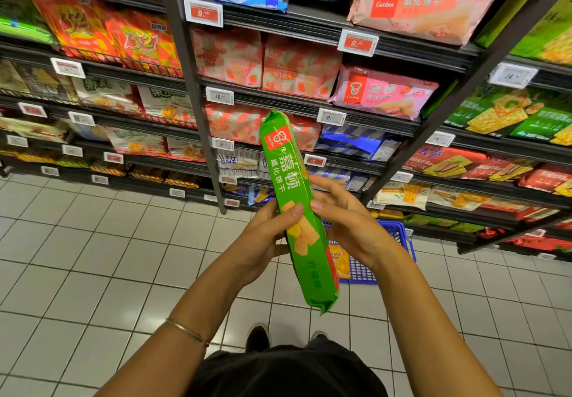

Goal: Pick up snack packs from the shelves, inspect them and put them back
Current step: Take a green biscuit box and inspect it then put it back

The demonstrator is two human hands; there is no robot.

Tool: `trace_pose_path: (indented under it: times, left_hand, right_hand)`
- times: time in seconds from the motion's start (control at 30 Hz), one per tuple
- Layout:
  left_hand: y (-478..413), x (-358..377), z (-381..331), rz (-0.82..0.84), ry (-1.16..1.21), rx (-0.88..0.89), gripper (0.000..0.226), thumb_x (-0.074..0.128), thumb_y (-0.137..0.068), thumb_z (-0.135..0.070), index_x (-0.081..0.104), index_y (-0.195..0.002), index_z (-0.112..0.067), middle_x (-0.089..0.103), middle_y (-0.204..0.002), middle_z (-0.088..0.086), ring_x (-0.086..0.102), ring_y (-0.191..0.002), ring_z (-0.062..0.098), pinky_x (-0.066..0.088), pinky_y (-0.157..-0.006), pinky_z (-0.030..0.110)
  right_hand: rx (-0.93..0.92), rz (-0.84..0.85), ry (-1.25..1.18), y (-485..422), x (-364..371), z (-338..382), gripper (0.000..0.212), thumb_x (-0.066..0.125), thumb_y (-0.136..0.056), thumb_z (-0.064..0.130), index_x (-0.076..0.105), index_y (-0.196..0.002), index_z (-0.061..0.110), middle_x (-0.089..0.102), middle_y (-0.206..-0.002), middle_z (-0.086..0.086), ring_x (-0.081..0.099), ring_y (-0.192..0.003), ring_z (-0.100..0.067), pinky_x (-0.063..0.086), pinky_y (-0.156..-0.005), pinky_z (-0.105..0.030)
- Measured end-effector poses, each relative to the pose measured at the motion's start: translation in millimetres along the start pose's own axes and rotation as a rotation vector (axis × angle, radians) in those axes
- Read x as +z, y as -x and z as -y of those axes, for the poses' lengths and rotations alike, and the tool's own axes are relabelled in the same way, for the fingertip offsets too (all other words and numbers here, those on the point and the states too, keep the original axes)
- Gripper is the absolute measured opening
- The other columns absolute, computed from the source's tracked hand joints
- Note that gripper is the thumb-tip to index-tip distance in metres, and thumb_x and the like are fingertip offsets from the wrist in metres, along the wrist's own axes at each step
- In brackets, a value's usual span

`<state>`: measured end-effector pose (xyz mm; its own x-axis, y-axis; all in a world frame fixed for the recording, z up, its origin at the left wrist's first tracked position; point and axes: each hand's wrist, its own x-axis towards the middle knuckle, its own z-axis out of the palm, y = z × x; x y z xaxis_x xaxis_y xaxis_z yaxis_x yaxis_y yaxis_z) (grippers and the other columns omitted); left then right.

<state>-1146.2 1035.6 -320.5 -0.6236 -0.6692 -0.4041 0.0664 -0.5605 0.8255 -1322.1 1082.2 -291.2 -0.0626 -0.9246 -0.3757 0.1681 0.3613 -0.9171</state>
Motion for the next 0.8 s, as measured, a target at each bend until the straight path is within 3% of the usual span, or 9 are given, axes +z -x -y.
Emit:
trace_pose_path:
  times: [0.13,0.33,0.53,0.7,0.8]
  left_hand:
    - [0.4,0.0,0.9,-0.005,-0.013,0.0,0.076,0.077,-0.065,-0.059,0.061,-0.134,-0.031,0.074,-0.128,0.002,0.07,-0.119,0.024,0.057,-0.098,0.048]
    - [1.7,1.7,-0.3,0.001,-0.021,-0.001,0.083,0.075,-0.064,-0.061,0.059,-0.138,-0.028,0.071,-0.132,0.006,0.069,-0.121,0.026,0.056,-0.1,0.049]
    - [0.4,1.5,0.1,0.0,-0.015,-0.023,0.064,0.067,-0.08,-0.051,0.058,-0.139,-0.027,0.071,-0.133,0.007,0.068,-0.123,0.028,0.056,-0.1,0.049]
    - [1.9,0.7,-0.9,0.007,0.017,-0.038,0.07,0.074,-0.075,-0.058,0.06,-0.137,-0.028,0.07,-0.133,0.008,0.067,-0.124,0.03,0.055,-0.102,0.051]
    - [0.0,-1.0,-0.8,0.036,0.119,-0.058,0.064,0.072,-0.076,-0.062,0.066,-0.132,-0.03,0.07,-0.135,0.01,0.065,-0.127,0.033,0.049,-0.109,0.059]
  right_hand:
    - [0.007,-0.005,0.01,0.9,-0.8,-1.3,0.069,0.076,-0.081,0.029,0.052,-0.146,0.027,0.069,-0.136,-0.002,0.068,-0.122,-0.025,0.05,-0.106,-0.061]
    - [0.01,-0.015,-0.008,0.7,0.1,-3.5,0.068,0.076,-0.08,0.029,0.054,-0.144,0.026,0.069,-0.136,-0.002,0.07,-0.12,-0.022,0.053,-0.104,-0.057]
    - [0.014,-0.018,-0.011,-0.8,-0.6,-2.5,0.068,0.077,-0.079,0.03,0.055,-0.143,0.028,0.069,-0.136,-0.001,0.07,-0.119,-0.02,0.057,-0.097,-0.048]
    - [0.03,-0.028,0.008,-1.9,0.8,-2.8,0.063,0.078,-0.079,0.037,0.058,-0.139,0.031,0.073,-0.129,0.004,0.071,-0.117,-0.017,0.057,-0.097,-0.048]
    - [0.062,-0.032,0.023,-2.1,0.1,-3.2,0.058,0.071,-0.083,0.051,0.06,-0.137,0.033,0.072,-0.13,0.002,0.068,-0.122,-0.022,0.056,-0.101,-0.051]
